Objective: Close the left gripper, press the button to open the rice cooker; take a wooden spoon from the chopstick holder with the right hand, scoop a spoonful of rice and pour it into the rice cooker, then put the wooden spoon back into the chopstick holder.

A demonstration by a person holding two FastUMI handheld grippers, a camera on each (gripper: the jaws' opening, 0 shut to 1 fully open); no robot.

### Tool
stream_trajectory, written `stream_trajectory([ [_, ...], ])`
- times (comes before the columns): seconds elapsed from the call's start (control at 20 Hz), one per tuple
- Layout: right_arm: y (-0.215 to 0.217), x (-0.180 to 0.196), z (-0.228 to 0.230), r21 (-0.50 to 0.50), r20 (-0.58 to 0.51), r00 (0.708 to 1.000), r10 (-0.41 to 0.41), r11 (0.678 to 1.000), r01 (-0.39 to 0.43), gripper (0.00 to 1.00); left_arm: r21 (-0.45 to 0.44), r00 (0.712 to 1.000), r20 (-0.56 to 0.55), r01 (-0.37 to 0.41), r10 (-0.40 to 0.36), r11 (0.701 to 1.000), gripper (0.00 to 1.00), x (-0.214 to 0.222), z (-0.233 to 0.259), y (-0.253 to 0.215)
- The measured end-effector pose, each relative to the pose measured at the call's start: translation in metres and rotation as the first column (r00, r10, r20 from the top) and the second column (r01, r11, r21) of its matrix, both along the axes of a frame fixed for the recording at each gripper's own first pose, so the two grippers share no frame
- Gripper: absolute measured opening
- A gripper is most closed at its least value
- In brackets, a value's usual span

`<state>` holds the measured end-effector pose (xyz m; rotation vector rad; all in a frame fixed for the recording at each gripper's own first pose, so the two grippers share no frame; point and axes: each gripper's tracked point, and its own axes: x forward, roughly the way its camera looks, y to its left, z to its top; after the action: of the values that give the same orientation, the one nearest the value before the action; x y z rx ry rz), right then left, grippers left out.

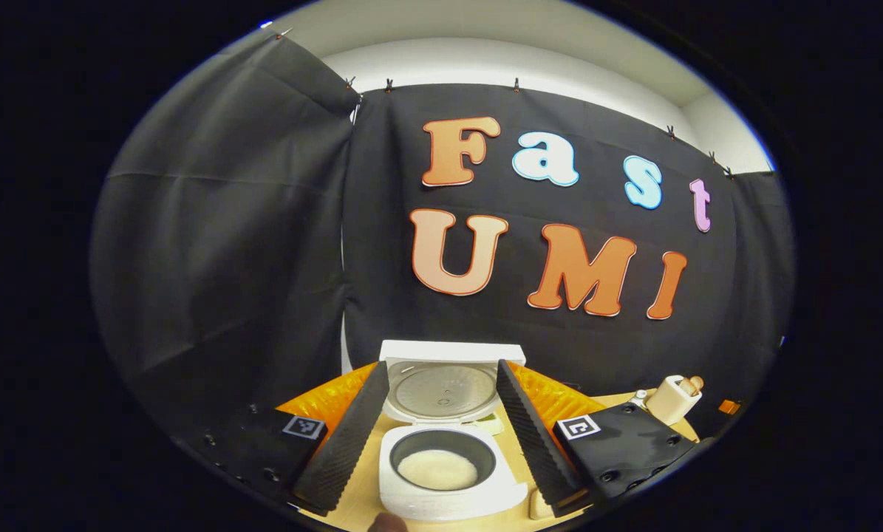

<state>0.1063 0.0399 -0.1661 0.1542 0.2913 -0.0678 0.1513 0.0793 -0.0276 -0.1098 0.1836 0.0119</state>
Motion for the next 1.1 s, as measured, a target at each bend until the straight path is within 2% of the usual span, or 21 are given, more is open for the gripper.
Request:
stream_trajectory([
  [0.2,0.023,-0.004,0.033,0.073,0.059,0.997,0.040,0.996,-0.044,0.95,-0.031,1.000,-0.020,0.023,-0.023,0.999,0.98,0.044,0.011,-0.021],
  [0.4,0.027,-0.008,0.044,0.069,0.084,0.994,0.064,0.995,-0.070,0.95,-0.034,0.998,-0.063,0.022,-0.024,0.999,0.98,0.102,0.005,-0.032],
  [0.6,0.022,-0.011,0.037,0.095,0.076,0.996,0.054,0.994,-0.061,0.95,-0.020,0.993,-0.120,0.003,-0.005,1.000,0.98,0.159,-0.017,-0.031],
  [0.8,0.014,-0.014,0.020,0.124,0.050,0.998,0.027,0.992,-0.033,0.95,-0.010,0.977,-0.213,0.021,-0.022,1.000,0.99,0.201,-0.048,-0.032],
  [0.95,0.012,-0.017,0.004,0.139,0.018,1.000,0.019,0.990,-0.021,0.95,0.036,0.961,-0.278,0.020,-0.009,0.999,0.98,0.223,-0.071,-0.025],
  [1.1,0.012,-0.021,-0.008,0.147,-0.009,1.000,0.016,0.989,-0.015,0.95,0.035,0.942,-0.335,0.003,0.008,0.999,0.99,0.231,-0.095,-0.018],
])
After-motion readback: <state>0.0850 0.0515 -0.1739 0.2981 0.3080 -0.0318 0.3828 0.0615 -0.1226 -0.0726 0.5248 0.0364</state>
